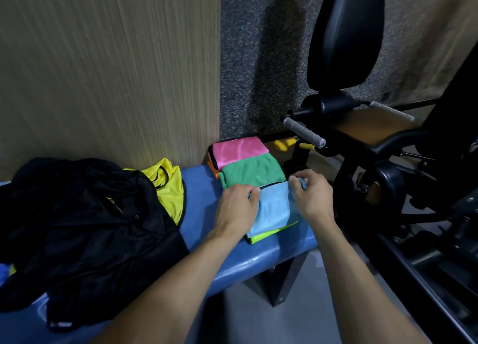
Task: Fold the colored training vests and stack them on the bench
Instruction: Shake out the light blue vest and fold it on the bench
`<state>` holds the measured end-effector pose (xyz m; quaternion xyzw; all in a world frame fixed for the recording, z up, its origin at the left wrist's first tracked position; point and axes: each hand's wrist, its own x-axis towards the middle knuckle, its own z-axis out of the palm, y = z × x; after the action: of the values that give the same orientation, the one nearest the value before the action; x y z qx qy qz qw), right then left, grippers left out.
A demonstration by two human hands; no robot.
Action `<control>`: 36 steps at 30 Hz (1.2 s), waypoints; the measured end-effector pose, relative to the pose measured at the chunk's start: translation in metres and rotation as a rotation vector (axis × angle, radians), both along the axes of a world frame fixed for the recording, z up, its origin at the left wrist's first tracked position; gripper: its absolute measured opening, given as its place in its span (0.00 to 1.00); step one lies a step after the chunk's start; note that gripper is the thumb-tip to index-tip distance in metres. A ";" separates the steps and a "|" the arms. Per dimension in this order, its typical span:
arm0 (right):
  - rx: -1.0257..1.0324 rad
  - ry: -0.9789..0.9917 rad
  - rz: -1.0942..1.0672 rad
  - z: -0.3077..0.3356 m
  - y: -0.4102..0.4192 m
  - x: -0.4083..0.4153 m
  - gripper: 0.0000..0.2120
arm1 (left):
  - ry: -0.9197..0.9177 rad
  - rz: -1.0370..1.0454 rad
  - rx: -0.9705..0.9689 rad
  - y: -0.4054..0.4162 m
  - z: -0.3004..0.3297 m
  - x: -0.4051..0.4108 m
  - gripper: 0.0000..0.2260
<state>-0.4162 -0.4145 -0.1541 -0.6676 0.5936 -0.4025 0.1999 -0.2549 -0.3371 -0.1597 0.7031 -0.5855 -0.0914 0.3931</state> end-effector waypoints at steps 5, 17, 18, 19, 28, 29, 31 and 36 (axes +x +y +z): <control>0.007 0.092 -0.029 0.002 -0.004 0.008 0.09 | -0.532 -0.045 -0.103 0.011 0.007 0.003 0.14; 0.115 0.651 0.071 0.022 0.026 0.027 0.17 | -0.617 -0.329 0.173 0.021 -0.011 0.001 0.34; 0.196 0.663 0.106 0.020 0.029 0.027 0.19 | -0.594 -0.335 0.180 0.022 -0.012 0.001 0.34; 0.268 0.633 0.146 0.015 0.032 0.026 0.22 | -0.579 -0.339 0.188 0.024 -0.013 0.002 0.33; 0.262 0.465 0.173 -0.011 0.046 0.019 0.25 | -0.619 -0.292 0.276 0.041 -0.016 0.016 0.28; 0.217 0.473 0.145 -0.010 0.047 0.020 0.25 | -0.610 -0.295 0.266 0.044 -0.011 0.016 0.28; 0.126 0.501 0.093 -0.007 0.050 0.022 0.25 | -0.578 -0.308 0.218 0.057 0.002 0.023 0.28; -0.001 0.523 0.068 0.000 0.060 0.027 0.26 | -0.576 -0.300 0.196 0.104 0.017 0.076 0.30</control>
<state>-0.3889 -0.3541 -0.1542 -0.7686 0.6020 -0.2097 0.0528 -0.1784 -0.2328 -0.1431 0.6404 -0.7579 -0.0019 0.1243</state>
